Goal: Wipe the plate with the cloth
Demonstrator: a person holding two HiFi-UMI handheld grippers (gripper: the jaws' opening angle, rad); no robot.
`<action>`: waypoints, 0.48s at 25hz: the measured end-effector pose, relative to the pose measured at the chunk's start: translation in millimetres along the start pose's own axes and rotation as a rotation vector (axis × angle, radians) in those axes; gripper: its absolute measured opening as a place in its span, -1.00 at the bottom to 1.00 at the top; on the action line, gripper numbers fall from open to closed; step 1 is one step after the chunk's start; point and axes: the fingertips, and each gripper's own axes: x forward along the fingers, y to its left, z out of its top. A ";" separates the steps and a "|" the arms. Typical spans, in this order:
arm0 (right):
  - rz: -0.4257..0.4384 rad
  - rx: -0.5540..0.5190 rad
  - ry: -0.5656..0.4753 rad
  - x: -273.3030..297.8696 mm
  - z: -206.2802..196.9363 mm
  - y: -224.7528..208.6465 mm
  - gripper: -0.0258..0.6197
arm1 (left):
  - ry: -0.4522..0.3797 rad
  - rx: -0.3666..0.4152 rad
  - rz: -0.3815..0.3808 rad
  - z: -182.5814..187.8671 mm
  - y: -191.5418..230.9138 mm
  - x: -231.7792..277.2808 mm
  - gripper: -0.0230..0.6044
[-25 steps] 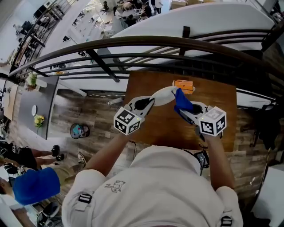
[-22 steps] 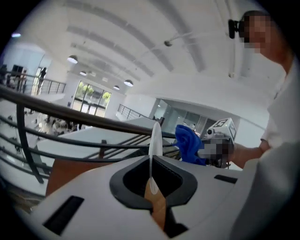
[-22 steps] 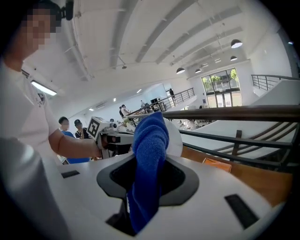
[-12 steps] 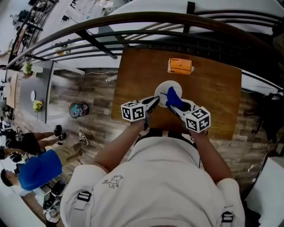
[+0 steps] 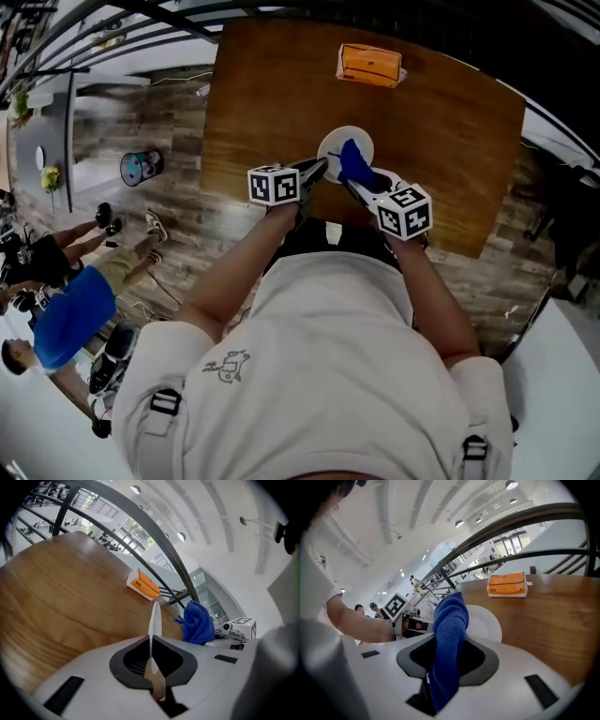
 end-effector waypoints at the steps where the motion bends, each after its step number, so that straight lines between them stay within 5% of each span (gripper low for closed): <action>1: -0.001 0.002 0.012 1.6 -5.3 -5.7 -0.53 | 0.011 0.001 0.004 -5.6 2.8 6.9 -0.87; 12: 0.013 -0.035 0.089 11.0 -29.8 -39.8 -0.53 | 0.032 -0.005 0.073 -23.2 28.9 49.3 -0.87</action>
